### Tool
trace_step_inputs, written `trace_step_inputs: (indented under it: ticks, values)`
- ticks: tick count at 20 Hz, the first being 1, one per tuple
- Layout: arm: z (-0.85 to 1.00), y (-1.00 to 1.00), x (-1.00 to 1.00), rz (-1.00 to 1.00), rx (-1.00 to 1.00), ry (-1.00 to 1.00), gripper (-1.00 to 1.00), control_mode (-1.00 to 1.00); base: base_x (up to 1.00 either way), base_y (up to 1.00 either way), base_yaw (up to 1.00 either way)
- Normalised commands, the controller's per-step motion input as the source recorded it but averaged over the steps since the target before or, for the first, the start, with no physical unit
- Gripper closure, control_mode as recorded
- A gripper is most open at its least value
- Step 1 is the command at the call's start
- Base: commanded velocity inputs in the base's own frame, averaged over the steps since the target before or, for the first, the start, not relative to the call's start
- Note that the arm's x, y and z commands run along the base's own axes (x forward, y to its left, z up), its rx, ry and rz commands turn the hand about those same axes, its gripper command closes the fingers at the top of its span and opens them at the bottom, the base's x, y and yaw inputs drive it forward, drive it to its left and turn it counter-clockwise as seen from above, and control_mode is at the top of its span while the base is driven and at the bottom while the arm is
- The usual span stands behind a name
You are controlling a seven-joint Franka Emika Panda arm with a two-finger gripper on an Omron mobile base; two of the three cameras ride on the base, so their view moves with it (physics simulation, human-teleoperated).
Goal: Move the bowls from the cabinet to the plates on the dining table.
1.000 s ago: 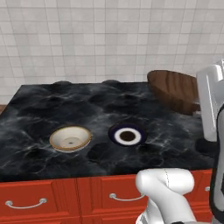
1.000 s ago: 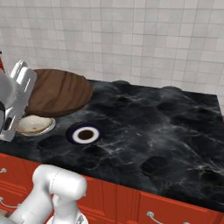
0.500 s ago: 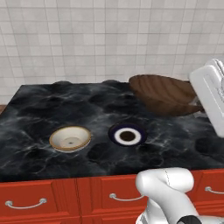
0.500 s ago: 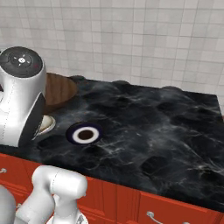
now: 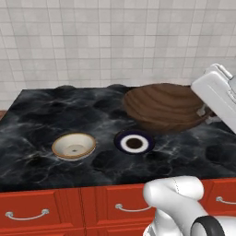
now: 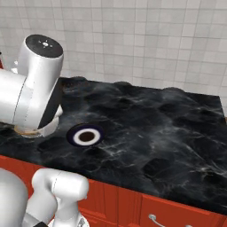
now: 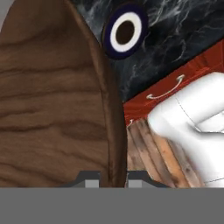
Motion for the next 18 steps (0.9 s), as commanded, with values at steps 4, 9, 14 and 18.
trace_step_inputs:
  ticks: [4, 9, 14, 18]
  values:
    - [-0.36, -0.07, 0.69, 0.13, -0.06, -0.19, 1.00, -1.00, 0.00, 0.00, 0.00]
    - [-0.44, -0.02, 0.73, 0.08, -0.05, -0.28, 1.00, -1.00, 0.00, 0.00, 0.00]
    - [-0.29, -0.13, 0.61, 0.02, -0.08, -0.24, 1.00, -1.00, 0.00, 0.00, 0.00]
    - [-0.07, -0.22, 0.79, 0.06, -0.08, 0.09, 1.00, -1.00, 0.00, 0.00, 0.00]
